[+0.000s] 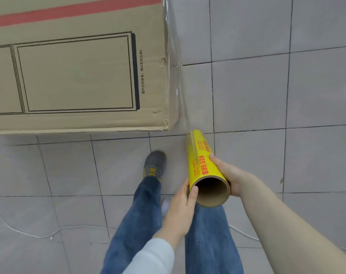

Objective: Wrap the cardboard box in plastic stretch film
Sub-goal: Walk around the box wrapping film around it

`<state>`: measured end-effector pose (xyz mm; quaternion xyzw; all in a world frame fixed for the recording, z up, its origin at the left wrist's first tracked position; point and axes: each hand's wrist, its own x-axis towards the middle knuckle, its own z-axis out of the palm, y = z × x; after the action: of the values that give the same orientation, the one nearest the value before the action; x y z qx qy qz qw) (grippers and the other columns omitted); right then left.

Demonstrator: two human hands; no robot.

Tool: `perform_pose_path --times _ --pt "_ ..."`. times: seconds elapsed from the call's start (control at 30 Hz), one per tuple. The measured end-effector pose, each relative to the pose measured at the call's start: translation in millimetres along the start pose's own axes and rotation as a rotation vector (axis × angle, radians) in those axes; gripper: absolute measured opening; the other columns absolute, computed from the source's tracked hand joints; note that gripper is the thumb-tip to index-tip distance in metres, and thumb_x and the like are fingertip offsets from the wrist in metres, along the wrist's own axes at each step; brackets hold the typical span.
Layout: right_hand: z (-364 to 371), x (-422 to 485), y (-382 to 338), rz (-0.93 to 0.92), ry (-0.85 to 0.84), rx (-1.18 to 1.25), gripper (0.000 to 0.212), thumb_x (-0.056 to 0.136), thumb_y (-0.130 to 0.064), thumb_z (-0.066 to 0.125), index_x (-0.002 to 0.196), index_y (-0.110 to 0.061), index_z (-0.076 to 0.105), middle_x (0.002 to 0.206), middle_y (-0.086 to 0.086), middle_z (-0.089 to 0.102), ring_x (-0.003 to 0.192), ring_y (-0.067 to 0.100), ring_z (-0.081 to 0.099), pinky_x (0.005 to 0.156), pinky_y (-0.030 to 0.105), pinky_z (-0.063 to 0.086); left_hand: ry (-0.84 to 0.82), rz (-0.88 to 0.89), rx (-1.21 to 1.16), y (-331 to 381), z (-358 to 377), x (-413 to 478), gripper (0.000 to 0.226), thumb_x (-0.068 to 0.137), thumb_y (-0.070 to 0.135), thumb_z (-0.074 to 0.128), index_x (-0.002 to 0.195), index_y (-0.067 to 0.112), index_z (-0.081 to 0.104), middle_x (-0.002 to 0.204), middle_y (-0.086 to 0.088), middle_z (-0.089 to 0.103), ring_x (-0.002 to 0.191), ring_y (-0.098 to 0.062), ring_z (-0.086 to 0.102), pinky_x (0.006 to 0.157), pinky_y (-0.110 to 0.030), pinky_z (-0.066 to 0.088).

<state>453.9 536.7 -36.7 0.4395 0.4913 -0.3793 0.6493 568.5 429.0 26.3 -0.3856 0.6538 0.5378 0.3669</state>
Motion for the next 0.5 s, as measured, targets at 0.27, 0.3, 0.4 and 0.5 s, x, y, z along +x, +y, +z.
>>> perform_pose_path --times 0.27,0.3,0.4,0.5 --pt "56.1 6.6 24.5 0.079 0.014 -0.059 0.059 0.095 -0.056 0.04 0.133 -0.012 0.05 0.101 0.014 0.066 0.087 0.028 0.062 0.083 0.039 0.051 -0.317 0.093 0.444 5.1 -67.4 36.8 0.083 0.087 0.051 0.051 0.15 0.021 0.006 0.158 0.002 0.005 0.145 -0.013 0.011 0.116 -0.027 0.012" --pt "60.1 9.4 28.4 0.07 0.018 -0.024 0.058 0.095 -0.056 0.038 0.134 -0.013 0.049 0.104 0.014 0.066 0.088 0.028 0.062 0.081 0.039 0.052 -0.341 0.091 0.503 2.7 -72.2 41.6 0.082 0.086 0.053 0.05 0.15 0.019 0.01 0.157 0.0 0.014 0.143 -0.018 0.019 0.116 -0.031 0.017" --pt "67.4 13.0 38.9 0.014 0.057 0.026 0.051 0.099 -0.05 0.035 0.135 -0.015 0.044 0.096 0.012 0.06 0.083 0.025 0.058 0.071 0.037 0.05 -0.352 0.136 0.519 -12.2 -84.9 44.0 0.079 0.083 0.062 0.047 0.147 0.023 0.021 0.149 0.001 0.033 0.135 -0.02 0.034 0.113 -0.039 0.029" --pt "68.6 20.5 50.8 -0.037 0.051 0.097 0.062 0.095 -0.05 0.046 0.148 -0.025 0.026 0.107 0.009 0.057 0.093 0.025 0.058 0.081 0.038 0.051 -0.25 0.114 0.407 -32.2 -85.4 32.3 0.073 0.086 0.059 0.045 0.146 0.026 0.023 0.149 0.007 0.031 0.137 -0.013 0.031 0.114 -0.035 0.026"
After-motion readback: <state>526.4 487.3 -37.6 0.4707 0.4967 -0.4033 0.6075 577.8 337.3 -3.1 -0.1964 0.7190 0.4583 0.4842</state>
